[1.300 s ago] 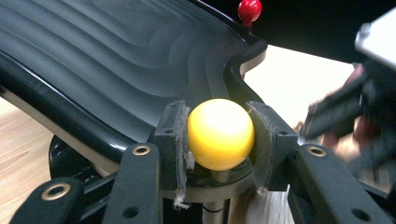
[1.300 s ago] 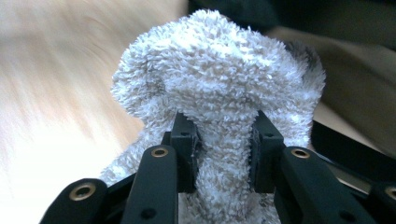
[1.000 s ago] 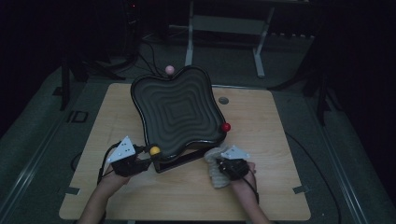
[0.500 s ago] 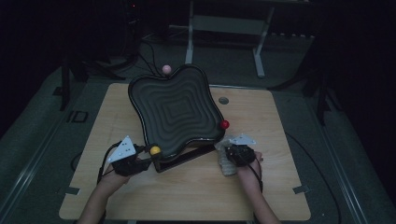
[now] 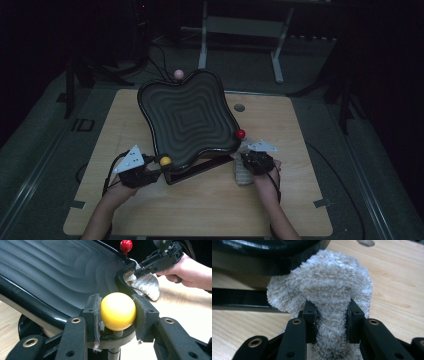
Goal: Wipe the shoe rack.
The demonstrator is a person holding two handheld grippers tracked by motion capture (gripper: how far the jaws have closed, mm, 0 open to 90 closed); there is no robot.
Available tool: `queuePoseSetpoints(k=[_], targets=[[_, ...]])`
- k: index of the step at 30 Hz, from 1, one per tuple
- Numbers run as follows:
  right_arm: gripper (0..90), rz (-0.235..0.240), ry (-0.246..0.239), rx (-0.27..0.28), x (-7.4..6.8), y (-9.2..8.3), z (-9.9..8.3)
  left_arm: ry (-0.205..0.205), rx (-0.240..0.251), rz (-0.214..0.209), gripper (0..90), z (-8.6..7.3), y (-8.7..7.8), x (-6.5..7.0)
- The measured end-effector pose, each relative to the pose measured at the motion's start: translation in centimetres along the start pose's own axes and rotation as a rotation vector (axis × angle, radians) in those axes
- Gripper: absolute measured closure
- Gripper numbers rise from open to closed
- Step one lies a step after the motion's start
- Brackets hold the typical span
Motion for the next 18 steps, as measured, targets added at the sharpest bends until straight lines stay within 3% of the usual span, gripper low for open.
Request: queuePoseSetpoints(k=[2,5,7,10,13,16,18], targets=[[67.6,0.023,0.000,0.008,-0.1,0.4,-0.3,-0.002,0.009,-0.003,59.5,-0.1,-0.1,-0.1],[67.6,0.032,-0.023,-0.048,-0.6,1.5,-1.5,-0.001,0.009,-0.006,59.5,-0.1,-0.2,-0.2],[67.6,0.026,-0.033,-0.043,-0.7,1.2,-1.3,0.000,0.010,-0.007,59.5,-0.1,-0.2,-0.2],[67.5,0.026,-0.010,-0.002,-0.3,0.3,-0.3,0.003,0.007,-0.012,59.5,-0.1,-0.2,-0.2],[67.4,0.021,-0.012,0.001,-0.2,0.6,-0.3,0.004,0.008,-0.013,59.5,-0.1,-0.2,-0.3],[67.3,0.031,-0.036,-0.070,-0.6,1.7,-1.5,0.005,0.007,-0.012,59.5,-0.1,-0.2,-0.3],[67.4,0.026,-0.040,-0.066,-0.5,1.5,-1.4,0.008,0.007,-0.013,59.5,-0.1,-0.2,-0.3]])
Point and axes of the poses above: each handheld gripper's, and its own axes: y roughly forward along the jaws, z roughly out of its top, x roughly to its right, the point moved 6 cm from there along y, roughly forward along the jaws, and after that the axes turned 5 degrees about -z, right-handed, at the moved point
